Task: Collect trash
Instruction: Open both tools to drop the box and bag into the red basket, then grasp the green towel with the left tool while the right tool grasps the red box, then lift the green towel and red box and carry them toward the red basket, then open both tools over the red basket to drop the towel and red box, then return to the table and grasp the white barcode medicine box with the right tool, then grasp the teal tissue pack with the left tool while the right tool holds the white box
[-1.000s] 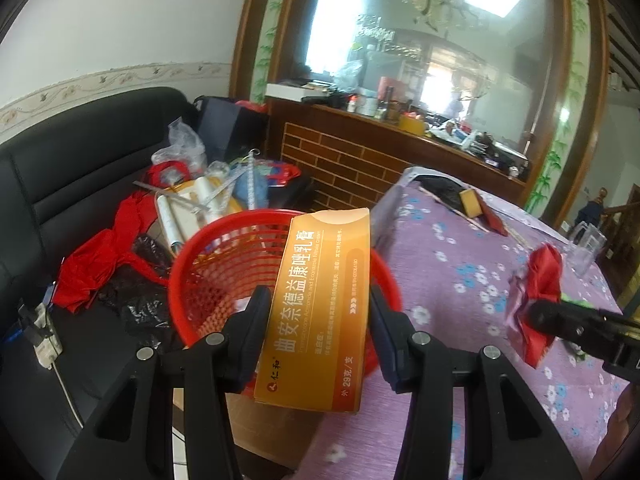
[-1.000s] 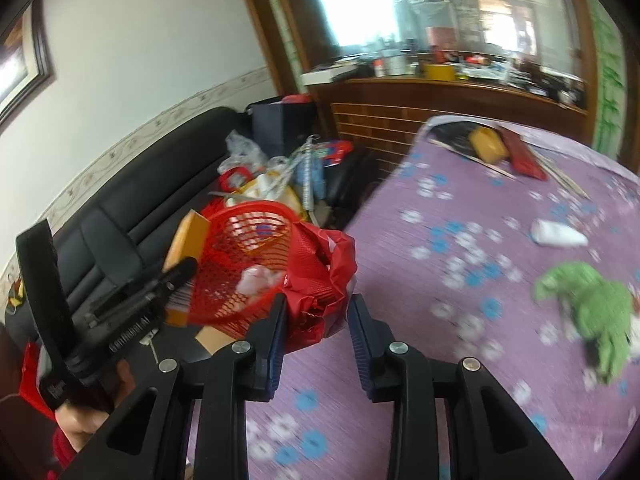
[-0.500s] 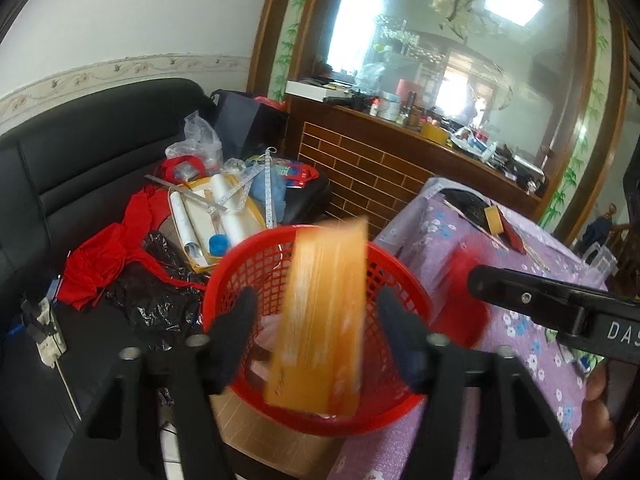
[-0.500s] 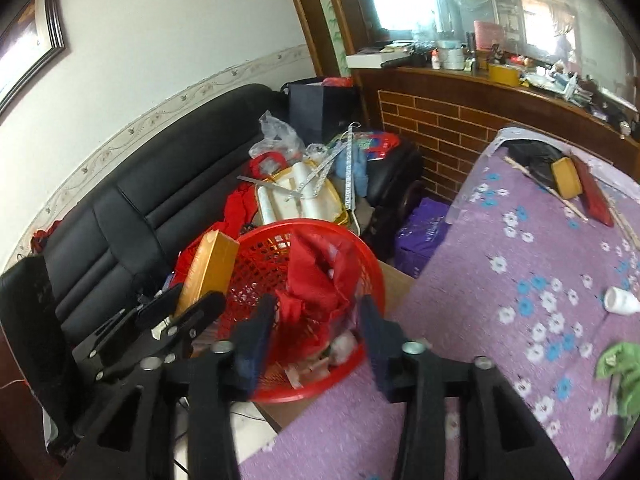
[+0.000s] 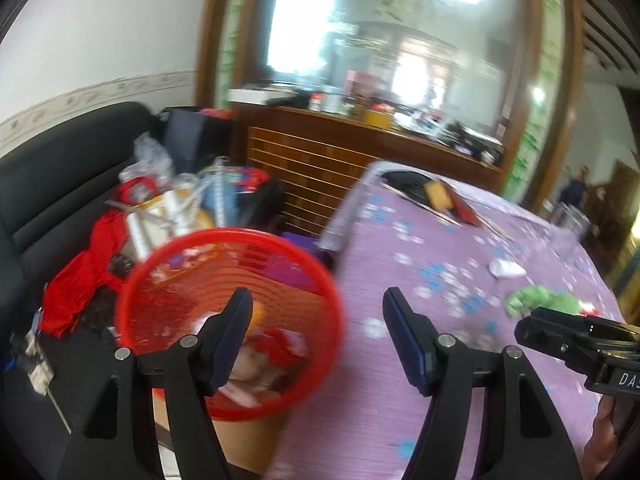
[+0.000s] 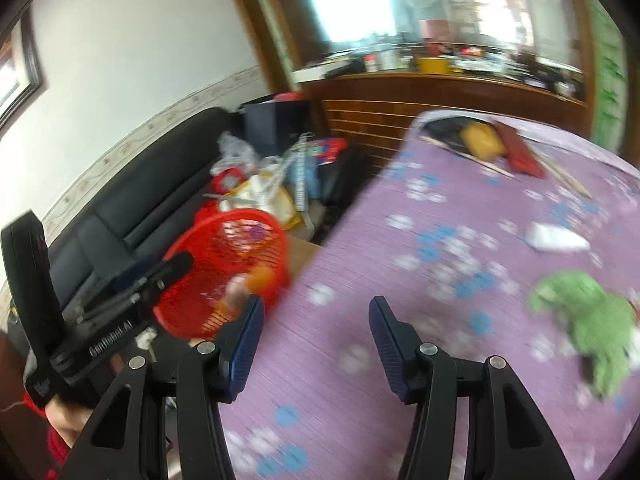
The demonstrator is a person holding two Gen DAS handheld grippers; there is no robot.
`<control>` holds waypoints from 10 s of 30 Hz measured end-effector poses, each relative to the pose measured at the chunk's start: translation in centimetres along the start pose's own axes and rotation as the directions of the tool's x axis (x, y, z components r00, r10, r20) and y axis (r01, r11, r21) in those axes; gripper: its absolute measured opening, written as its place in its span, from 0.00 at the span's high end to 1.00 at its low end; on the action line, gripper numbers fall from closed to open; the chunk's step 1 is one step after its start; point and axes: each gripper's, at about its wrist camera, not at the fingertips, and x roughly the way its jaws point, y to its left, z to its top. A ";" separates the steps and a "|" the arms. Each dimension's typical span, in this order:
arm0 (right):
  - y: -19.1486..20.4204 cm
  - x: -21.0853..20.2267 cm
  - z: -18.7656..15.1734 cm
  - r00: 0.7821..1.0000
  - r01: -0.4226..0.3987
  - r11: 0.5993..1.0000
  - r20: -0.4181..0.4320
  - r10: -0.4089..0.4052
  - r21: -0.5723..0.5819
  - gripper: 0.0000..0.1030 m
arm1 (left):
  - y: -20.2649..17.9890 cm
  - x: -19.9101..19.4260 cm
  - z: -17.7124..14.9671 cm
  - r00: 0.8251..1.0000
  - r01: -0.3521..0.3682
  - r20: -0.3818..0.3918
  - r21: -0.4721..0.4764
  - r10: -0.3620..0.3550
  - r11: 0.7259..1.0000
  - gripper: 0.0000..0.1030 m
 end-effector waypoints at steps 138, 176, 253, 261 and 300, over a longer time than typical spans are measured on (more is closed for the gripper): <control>-14.2 -17.0 -10.6 0.957 0.135 0.914 0.188 -0.220 0.382 0.94 | -15.5 -2.2 -4.9 0.925 0.372 -0.144 0.169 -0.351 0.913 0.57; 3.7 1.8 4.4 0.995 -0.094 0.987 0.044 0.089 0.132 0.94 | 9.2 -0.4 1.8 0.997 -0.070 -0.031 -0.063 0.068 0.996 0.57; -31.1 -13.1 -8.1 0.972 0.148 0.918 0.119 -0.204 0.367 0.62 | -31.6 15.5 -3.5 0.769 0.539 -0.567 0.328 -0.295 0.776 0.24; -30.8 -13.5 -8.2 0.971 0.142 0.921 0.130 -0.201 0.362 0.62 | -33.5 12.3 -6.3 0.839 0.470 -0.506 0.488 -0.200 0.735 0.24; -29.2 -12.8 -8.0 0.960 0.207 0.942 0.130 -0.247 0.263 0.62 | -29.8 10.1 -4.8 0.969 0.247 -0.108 0.369 -0.223 0.896 0.70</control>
